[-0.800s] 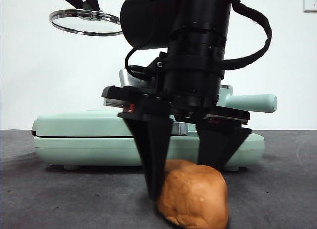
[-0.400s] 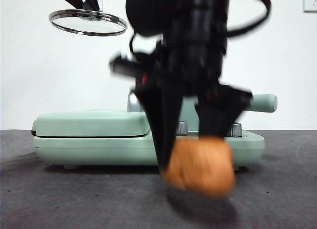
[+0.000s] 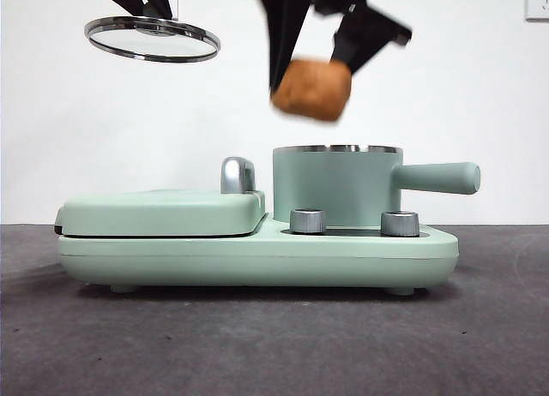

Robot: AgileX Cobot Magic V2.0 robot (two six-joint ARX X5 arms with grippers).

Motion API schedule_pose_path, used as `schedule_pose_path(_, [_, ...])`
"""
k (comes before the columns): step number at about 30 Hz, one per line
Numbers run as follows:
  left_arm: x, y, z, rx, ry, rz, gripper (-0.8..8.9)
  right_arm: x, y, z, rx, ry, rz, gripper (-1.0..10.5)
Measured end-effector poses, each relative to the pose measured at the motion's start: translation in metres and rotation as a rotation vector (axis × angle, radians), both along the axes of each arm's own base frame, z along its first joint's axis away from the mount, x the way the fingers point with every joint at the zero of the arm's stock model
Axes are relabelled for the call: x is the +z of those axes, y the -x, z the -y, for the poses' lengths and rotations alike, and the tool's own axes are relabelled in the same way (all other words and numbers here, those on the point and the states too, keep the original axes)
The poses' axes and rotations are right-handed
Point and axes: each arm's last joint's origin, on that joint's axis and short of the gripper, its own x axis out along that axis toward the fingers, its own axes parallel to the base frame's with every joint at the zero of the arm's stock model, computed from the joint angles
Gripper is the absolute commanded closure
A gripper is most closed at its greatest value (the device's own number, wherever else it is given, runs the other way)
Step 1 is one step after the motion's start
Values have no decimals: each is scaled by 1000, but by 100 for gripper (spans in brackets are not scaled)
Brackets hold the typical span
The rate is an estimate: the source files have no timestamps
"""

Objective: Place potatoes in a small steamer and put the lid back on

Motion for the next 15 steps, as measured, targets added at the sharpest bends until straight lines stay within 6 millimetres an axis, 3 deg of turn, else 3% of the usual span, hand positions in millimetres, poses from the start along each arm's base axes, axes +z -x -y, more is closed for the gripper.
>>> schedule_pose_path(6, [0,0,1,-19,14,-4,798,37,-32,40,-130,-113,142,774])
schedule_pose_path(15, [0,1,2,-41,29,-9,798,38,-63,67,-210,-193,220,774])
